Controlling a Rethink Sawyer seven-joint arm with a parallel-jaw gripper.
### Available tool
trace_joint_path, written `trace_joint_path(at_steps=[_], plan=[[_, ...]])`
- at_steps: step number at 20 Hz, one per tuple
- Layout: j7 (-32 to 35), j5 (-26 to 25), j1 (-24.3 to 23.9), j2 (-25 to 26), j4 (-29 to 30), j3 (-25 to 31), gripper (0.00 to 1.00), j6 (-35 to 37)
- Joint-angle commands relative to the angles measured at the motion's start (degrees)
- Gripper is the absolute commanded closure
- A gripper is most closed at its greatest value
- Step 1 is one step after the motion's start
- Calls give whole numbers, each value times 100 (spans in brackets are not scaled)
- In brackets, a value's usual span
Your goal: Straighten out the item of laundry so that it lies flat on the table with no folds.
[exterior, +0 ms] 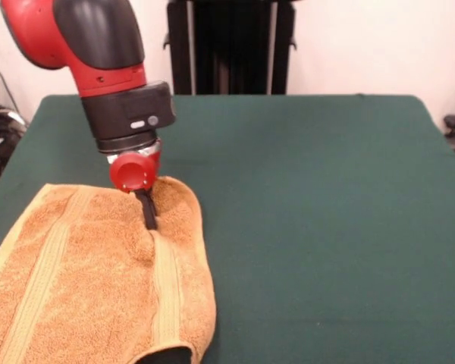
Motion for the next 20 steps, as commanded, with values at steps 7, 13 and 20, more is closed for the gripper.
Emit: trace_joint_path(at_steps=[7, 13, 20], plan=[[961, 462, 944, 521, -181, -94, 100, -376], [1286, 867, 1233, 294, 26, -80, 100, -482], [1298, 1102, 1318, 204, 147, 11, 100, -508]])
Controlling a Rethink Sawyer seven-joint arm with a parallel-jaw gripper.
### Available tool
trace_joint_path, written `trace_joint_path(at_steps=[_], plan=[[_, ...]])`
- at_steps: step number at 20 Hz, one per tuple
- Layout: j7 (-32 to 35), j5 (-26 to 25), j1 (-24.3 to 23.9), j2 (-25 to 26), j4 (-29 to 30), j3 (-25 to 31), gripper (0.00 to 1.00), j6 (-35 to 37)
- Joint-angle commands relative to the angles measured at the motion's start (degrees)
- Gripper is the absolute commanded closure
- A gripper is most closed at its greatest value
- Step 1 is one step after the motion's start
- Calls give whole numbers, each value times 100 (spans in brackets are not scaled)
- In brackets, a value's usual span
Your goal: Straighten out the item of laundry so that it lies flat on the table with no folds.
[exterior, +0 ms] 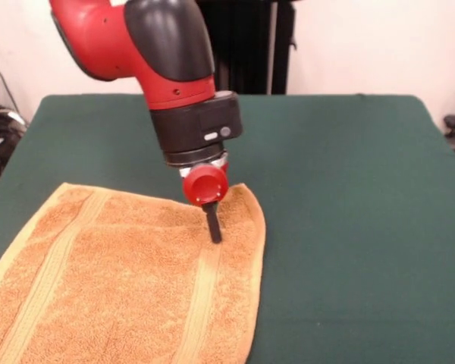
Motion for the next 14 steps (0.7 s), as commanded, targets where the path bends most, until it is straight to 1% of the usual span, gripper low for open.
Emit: trace_joint_path(at_steps=[1, 9, 14], plan=[[1320, 619, 371, 171, 187, 177, 100, -301], [1550, 1043, 627, -114, 425, 298, 100, -309], [1661, 1350, 802, -334, 597, 255, 100, -355]])
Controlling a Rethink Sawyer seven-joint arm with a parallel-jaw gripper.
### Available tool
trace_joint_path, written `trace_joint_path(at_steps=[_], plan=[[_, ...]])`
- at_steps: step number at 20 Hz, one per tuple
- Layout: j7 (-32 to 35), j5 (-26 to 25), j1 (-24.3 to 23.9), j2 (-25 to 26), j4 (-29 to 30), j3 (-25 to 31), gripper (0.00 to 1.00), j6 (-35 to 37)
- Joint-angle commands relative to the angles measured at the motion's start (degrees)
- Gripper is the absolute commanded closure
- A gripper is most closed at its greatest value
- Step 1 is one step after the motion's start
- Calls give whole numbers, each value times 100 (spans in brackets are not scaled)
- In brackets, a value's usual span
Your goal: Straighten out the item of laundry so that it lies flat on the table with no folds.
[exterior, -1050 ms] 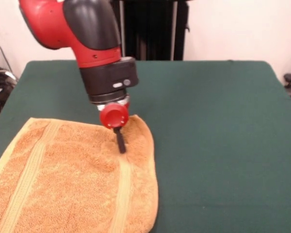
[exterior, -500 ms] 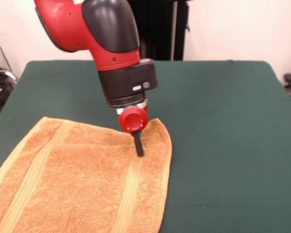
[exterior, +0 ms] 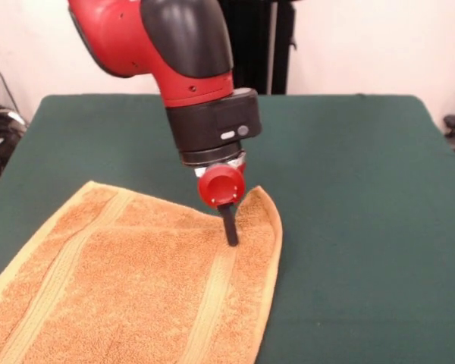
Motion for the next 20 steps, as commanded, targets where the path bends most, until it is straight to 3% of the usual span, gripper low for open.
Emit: trace_joint_path(at_steps=[1, 15, 20], plan=[[1681, 726, 523, -179, 531, 256, 100, -282], [1512, 1063, 522, -458, 851, 362, 100, -249], [595, 505, -132, 48, 506, 460, 100, -10]])
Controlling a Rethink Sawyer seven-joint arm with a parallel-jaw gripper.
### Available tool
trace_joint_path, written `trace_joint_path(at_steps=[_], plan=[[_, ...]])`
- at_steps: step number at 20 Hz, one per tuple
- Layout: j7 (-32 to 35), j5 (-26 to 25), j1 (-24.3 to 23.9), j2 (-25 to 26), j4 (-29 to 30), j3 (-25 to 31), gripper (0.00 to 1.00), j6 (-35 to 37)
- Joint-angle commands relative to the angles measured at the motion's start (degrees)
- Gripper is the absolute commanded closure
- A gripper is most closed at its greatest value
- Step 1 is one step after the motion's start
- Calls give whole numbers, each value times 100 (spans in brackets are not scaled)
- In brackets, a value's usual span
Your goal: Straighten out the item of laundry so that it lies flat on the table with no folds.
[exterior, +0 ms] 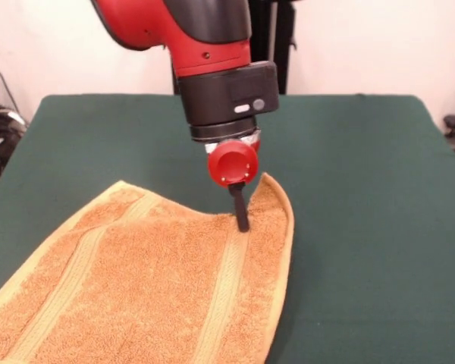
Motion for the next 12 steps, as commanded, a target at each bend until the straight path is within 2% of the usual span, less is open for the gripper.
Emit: trace_joint_path(at_steps=[1, 5, 12], plan=[[387, -248, -430, 665, 42, 393, 100, 186], [-237, -675, -788, 977, -358, 191, 100, 468], [-811, -1435, -1315, 1149, -938, -90, 100, 1051]])
